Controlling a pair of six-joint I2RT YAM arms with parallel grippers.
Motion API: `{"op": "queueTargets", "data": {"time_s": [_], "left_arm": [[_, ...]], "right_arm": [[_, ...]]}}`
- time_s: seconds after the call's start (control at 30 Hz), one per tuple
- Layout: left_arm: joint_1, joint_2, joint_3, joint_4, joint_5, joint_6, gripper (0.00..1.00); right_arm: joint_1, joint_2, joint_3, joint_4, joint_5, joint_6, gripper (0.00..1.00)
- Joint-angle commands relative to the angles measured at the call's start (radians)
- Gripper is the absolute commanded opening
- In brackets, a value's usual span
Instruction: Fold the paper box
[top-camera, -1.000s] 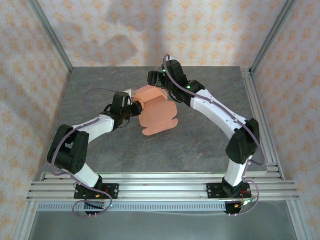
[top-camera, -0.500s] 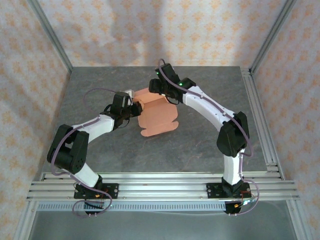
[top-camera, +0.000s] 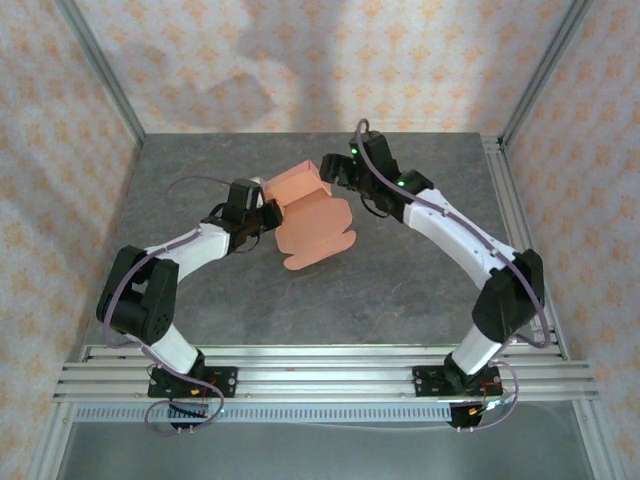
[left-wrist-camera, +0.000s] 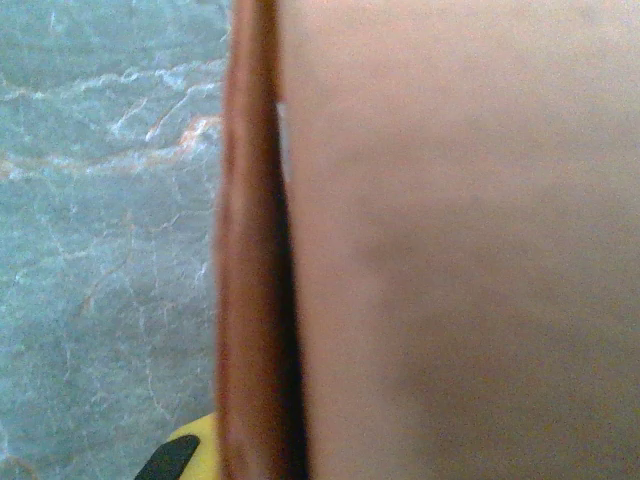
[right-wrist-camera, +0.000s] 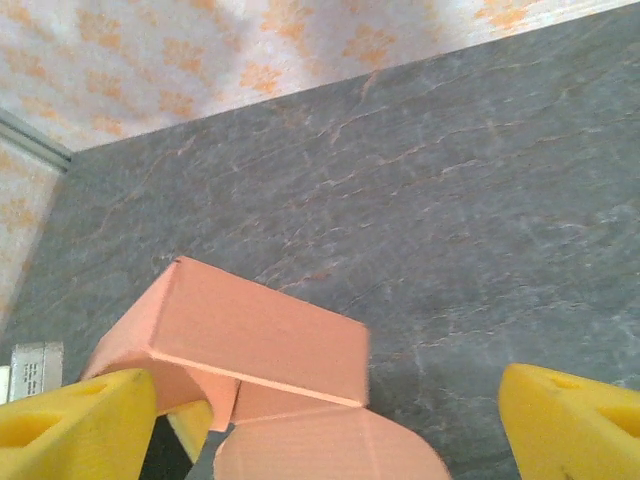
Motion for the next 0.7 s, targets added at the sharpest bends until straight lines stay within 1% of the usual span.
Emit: {"op": "queueTargets", "data": {"time_s": [0.0, 0.1, 0.23, 0.33, 0.47, 0.57, 0.67], "left_arm": [[0.004, 0.010, 0.054, -0.132, -0.019, -0.074, 0.00], [0.012, -0.002, 0.067, -0.191, -0.010, -0.128, 0.00], [0.018, -0.012, 0.068, -0.211, 0.014, -0.248, 0.00], [0.018, -0.015, 0.051, -0.177, 0.030, -0.352, 0.00], [0.018, -0.027, 0.010, -0.114, 0.036, -0.540, 0.00], [0.016, -0.033, 0.008, -0.150, 0.034, -0.677, 0.00], [0.013, -0.038, 0.013, -0.203, 0.030, -0.754, 0.00]], "right_arm": [[-0.033, -0.080, -0.077, 0.060, 0.028, 0.000, 0.88], [-0.055, -0.136, -0.158, 0.084, 0.022, -0.012, 0.88], [-0.068, -0.204, -0.245, 0.133, 0.011, -0.027, 0.88], [-0.068, -0.250, -0.298, 0.183, -0.002, -0.039, 0.88], [-0.068, -0.291, -0.349, 0.246, -0.017, -0.045, 0.88], [-0.068, -0.306, -0.368, 0.260, -0.027, -0.053, 0.89], [-0.068, -0.307, -0.379, 0.266, -0.049, -0.047, 0.89]]}}
